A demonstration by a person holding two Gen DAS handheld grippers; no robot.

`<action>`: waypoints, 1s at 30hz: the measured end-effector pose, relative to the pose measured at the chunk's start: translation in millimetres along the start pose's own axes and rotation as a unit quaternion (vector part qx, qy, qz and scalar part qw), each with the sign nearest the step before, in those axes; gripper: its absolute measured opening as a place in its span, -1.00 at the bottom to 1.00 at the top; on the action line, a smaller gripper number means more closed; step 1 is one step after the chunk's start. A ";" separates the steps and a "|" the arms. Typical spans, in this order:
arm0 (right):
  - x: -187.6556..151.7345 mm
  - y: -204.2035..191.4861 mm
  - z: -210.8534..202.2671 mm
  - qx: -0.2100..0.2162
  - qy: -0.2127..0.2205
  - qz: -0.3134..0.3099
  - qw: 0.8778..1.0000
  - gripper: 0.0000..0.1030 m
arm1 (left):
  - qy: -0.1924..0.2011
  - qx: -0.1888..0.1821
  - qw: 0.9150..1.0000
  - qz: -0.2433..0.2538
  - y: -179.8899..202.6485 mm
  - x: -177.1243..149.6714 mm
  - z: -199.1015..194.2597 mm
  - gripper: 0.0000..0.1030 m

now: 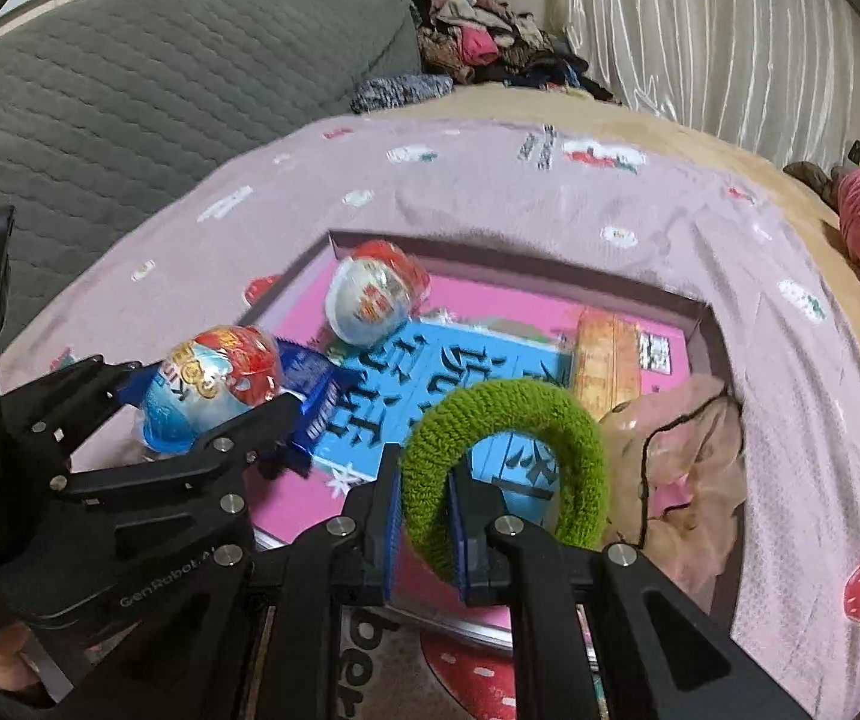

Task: Organize objects
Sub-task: 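Lower the egg over the tray with the left gripper while the right lowers the ring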

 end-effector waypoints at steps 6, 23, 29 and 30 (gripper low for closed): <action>-0.4 1.8 17.3 -0.021 -0.022 -0.004 1.000 -0.73 | -0.003 -0.003 1.000 -0.002 -2.0 0.1 8.5 0.13; -2.9 8.0 34.5 -0.021 -0.067 0.003 0.998 -0.22 | -0.025 -0.005 1.000 -0.011 -8.5 -2.8 18.2 0.38; -4.4 6.2 29.4 -0.030 -0.061 -0.005 0.998 -0.12 | -0.017 -0.006 1.000 -0.015 -13.6 -3.6 9.8 0.41; -4.9 6.1 28.0 -0.033 -0.059 -0.006 0.998 -0.11 | -0.017 -0.006 1.000 -0.015 -13.7 -3.4 7.8 0.42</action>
Point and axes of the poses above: each gripper's, at about its wrist camera, not at the fingertips, and z roughly the way its jaws point, y to its right, x to its top, the point moved 1 cm from there along z, roughly the way its jaws point, and after that the axes turned 15 degrees about -y, right-handed, at the moved point
